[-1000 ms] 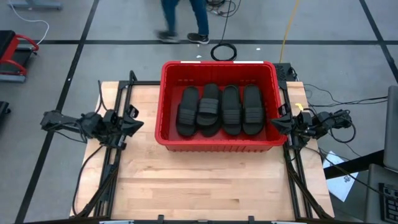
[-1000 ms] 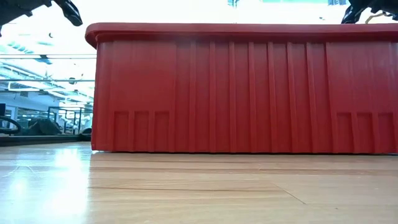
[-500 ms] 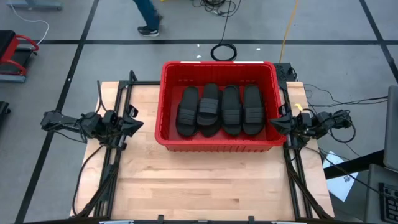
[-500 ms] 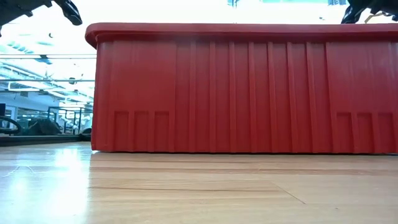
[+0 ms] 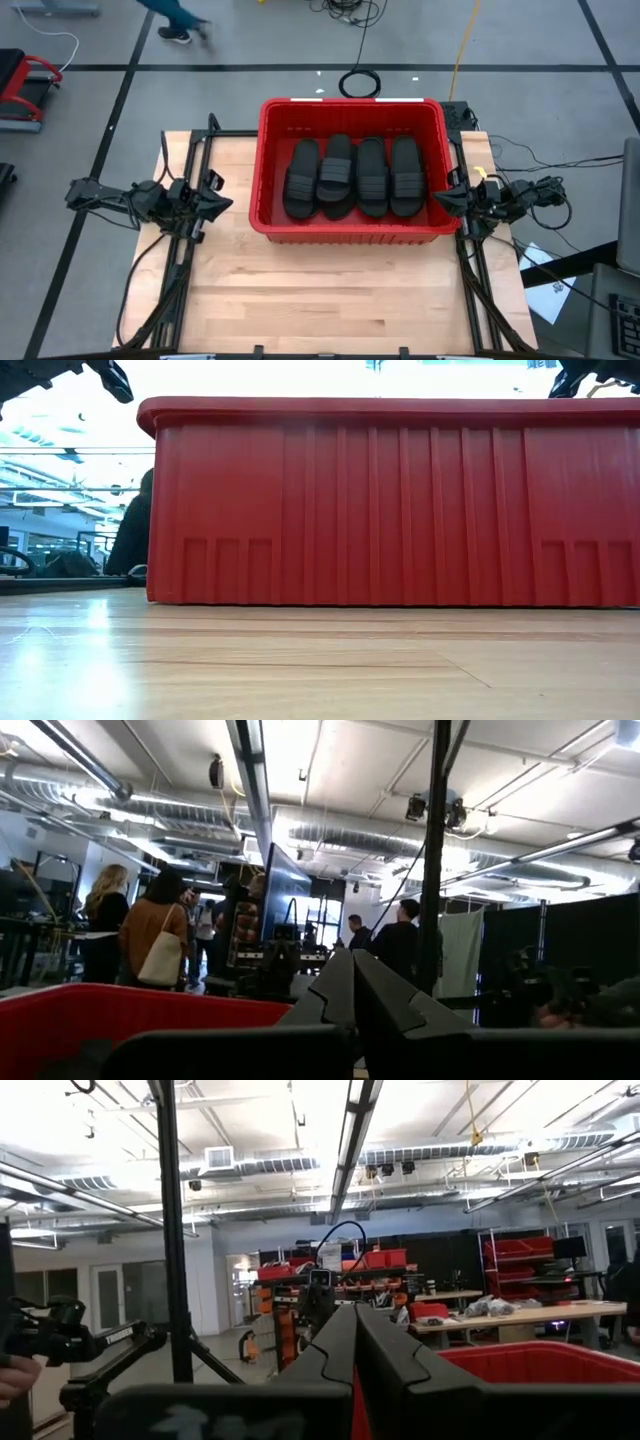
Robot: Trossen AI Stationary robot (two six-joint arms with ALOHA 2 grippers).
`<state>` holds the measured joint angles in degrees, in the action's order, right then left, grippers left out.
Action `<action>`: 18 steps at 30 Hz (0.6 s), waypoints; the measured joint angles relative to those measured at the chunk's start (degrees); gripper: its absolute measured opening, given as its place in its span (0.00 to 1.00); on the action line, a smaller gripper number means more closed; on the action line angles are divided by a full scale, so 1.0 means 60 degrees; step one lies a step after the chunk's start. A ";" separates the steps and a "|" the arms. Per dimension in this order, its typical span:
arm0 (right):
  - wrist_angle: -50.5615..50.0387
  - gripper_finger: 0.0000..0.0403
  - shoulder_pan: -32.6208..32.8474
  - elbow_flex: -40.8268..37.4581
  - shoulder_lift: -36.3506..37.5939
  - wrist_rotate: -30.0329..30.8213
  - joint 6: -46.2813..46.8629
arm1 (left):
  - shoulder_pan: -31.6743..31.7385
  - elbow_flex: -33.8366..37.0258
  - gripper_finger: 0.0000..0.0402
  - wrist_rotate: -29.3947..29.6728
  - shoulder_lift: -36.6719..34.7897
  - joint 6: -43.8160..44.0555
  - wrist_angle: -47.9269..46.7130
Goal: Pick and place slides into bin
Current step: Return to Home Position
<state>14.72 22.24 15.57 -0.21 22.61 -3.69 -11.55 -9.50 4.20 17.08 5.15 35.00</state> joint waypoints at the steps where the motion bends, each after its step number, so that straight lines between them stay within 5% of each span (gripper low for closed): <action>1: -0.0004 0.00 0.0000 0.0000 0.0000 0.0000 0.0008 | 0.0000 0.0000 0.01 0.0015 0.0000 -0.0011 0.0004; 18: -0.0004 0.00 0.0000 0.0000 0.0000 -0.0033 -0.0006 | 0.0000 -0.0002 0.01 0.0037 0.0018 -0.0150 -0.0029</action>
<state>14.70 22.24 15.57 -0.21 22.41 -3.73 -11.55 -9.51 4.43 17.19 4.25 34.83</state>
